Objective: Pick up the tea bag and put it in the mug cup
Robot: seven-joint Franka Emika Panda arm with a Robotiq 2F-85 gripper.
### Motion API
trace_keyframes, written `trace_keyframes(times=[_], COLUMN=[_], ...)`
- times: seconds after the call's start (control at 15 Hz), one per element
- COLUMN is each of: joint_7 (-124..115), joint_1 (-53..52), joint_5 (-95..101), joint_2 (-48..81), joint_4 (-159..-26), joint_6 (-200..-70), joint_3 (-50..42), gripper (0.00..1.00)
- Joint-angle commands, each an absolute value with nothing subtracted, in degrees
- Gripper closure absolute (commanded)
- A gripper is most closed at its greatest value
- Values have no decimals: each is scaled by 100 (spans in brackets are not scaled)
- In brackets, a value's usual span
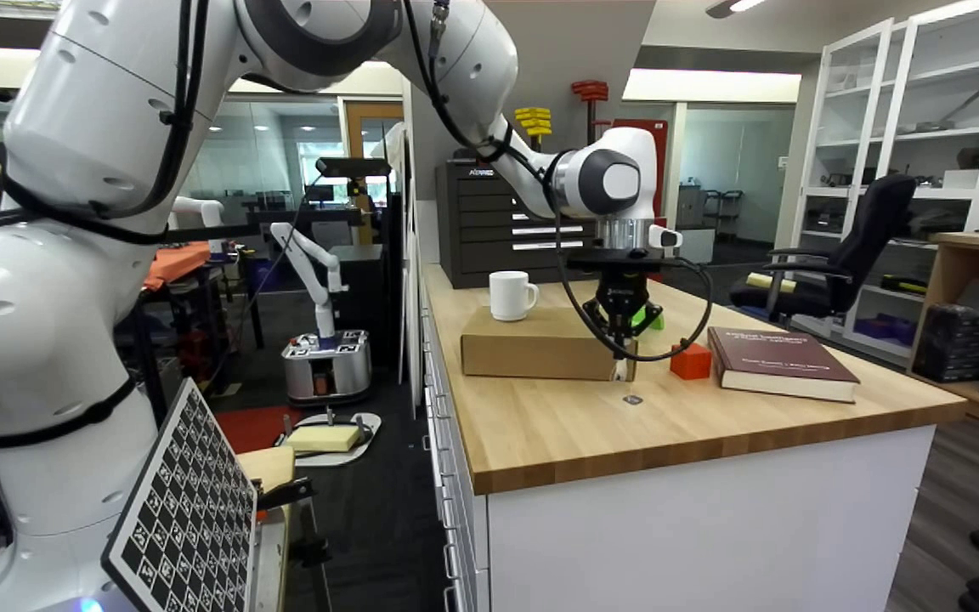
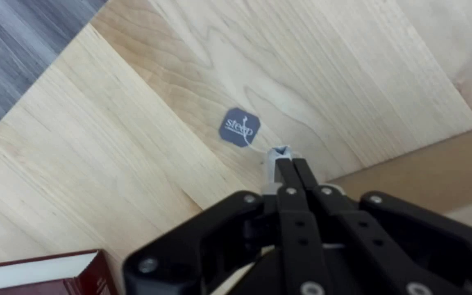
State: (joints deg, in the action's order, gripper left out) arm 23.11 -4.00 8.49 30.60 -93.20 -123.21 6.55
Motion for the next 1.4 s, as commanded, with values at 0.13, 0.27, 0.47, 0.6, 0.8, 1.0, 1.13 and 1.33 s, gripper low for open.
trace_keyframes(times=[0.13,0.27,0.47,0.6,0.8,1.0,1.13,1.33], joint_7=[1235,1071,882,831,876,908,927,935], joint_1=[-861,-970,-1098,-1135,-1114,-1129,-1137,-1173], joint_5=[1110,1193,1276,1261,1113,1045,995,1019], joint_2=[2075,1843,1600,1506,1422,1416,1436,1497], joint_4=[-9939,-9983,-10025,-10048,-10116,-10140,-10134,-10024], joint_6=[-12542,-12506,-12461,-12426,-12339,-12315,-12296,-12280], joint_3=[608,638,698,745,877,988,1061,1151], gripper=[97,97,97,97,97,97,97,97])
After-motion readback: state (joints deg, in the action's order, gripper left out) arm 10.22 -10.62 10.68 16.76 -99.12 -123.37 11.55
